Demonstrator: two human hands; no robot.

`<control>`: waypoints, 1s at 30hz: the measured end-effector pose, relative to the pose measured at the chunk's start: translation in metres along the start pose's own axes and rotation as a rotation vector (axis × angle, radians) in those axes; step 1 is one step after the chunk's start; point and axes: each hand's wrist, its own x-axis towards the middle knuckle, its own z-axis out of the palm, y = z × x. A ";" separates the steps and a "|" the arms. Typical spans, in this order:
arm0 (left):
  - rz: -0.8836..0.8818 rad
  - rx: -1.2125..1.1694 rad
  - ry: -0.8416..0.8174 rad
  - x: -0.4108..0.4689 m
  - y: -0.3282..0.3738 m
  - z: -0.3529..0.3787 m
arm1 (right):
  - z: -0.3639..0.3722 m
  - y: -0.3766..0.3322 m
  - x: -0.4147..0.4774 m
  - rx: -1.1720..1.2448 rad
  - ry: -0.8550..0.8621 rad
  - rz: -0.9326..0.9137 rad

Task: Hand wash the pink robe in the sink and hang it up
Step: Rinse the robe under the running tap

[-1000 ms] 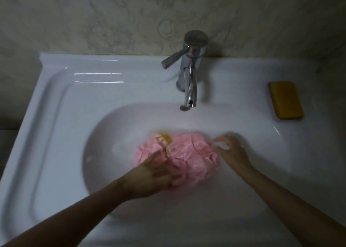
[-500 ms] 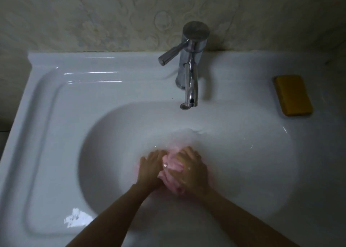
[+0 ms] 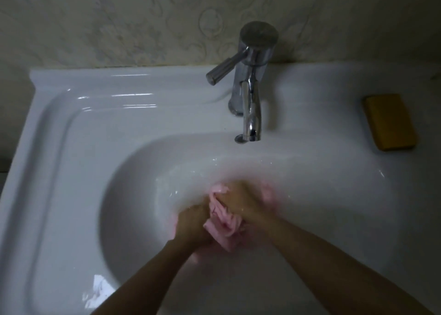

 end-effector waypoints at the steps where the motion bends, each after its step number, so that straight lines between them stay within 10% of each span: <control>1: 0.030 0.013 0.049 -0.003 -0.005 -0.005 | -0.013 0.001 -0.004 0.132 0.048 0.011; 7: -0.042 -0.082 0.304 -0.047 -0.049 -0.037 | -0.013 0.036 -0.043 0.153 0.186 0.357; 14: -0.276 -0.210 0.673 -0.077 -0.056 -0.078 | 0.034 0.002 -0.063 -0.015 0.119 0.288; 30: -0.125 0.133 0.463 -0.078 -0.079 -0.058 | 0.041 -0.009 -0.062 -0.187 0.041 0.387</control>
